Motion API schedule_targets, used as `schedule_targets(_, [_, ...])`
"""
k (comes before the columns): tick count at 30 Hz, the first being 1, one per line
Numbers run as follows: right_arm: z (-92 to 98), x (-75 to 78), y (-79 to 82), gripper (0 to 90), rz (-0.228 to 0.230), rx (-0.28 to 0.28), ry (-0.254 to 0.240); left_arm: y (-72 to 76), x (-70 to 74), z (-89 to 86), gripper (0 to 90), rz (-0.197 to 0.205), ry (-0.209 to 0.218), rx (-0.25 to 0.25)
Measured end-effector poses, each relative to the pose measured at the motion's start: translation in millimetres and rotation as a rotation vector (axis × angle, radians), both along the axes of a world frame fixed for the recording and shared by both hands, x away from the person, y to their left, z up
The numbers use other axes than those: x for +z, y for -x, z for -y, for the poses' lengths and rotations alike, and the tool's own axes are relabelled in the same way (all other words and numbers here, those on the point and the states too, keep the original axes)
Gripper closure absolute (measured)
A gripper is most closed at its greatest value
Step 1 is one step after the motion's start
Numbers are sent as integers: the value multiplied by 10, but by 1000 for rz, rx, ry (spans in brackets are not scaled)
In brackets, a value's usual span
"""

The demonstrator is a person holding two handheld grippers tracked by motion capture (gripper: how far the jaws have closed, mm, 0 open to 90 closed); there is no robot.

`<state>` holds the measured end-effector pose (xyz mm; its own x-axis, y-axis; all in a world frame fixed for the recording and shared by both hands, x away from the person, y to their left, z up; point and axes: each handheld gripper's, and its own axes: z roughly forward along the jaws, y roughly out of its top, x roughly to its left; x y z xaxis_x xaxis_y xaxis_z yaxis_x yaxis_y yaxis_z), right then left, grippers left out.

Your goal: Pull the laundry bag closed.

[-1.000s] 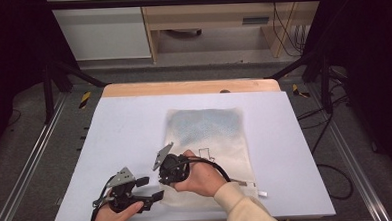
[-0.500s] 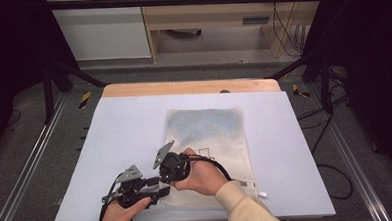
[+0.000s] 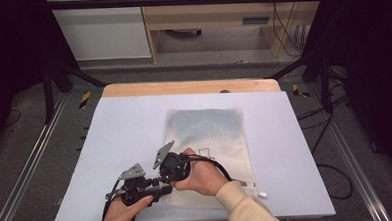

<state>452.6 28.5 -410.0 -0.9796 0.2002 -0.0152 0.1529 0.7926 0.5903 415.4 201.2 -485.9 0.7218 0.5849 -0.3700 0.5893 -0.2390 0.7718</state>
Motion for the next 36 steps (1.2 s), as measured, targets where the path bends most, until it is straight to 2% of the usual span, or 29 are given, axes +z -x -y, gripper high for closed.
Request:
schedule_targets(13, [14,17,-2,818,6,-3,-6,-41,-41,48,568,-42,46,-26])
schedule_targets(20, [27,14,-9,818,15,6,-9,-62,-60,55,683,-47,46,-30])
schedule_targets(36, [60,12,3,818,24,-9,-18,-86,-55,32,811,-44,47,-16])
